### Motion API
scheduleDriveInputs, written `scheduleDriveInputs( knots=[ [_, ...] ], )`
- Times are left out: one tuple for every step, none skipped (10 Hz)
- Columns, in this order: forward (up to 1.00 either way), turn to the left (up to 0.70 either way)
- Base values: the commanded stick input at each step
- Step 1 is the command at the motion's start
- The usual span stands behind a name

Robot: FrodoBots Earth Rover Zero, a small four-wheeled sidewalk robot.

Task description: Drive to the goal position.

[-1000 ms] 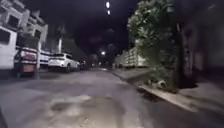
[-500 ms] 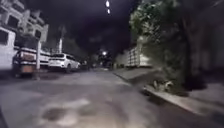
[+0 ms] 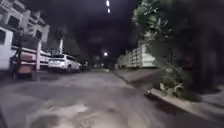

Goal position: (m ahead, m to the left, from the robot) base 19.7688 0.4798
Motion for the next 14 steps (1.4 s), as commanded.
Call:
scheduleDriveInputs(
  knots=[
    [0.5,0.0],
    [0.47,0.0],
    [0.4,0.0],
    [0.38,0.0],
    [0.35,0.0],
    [0.36,0.0],
    [0.36,0.0],
    [0.36,0.0],
    [0.36,0.0],
    [0.37,0.0],
    [0.36,0.0],
    [0.36,0.0],
    [0.34,0.0],
    [0.32,0.0]
  ],
)
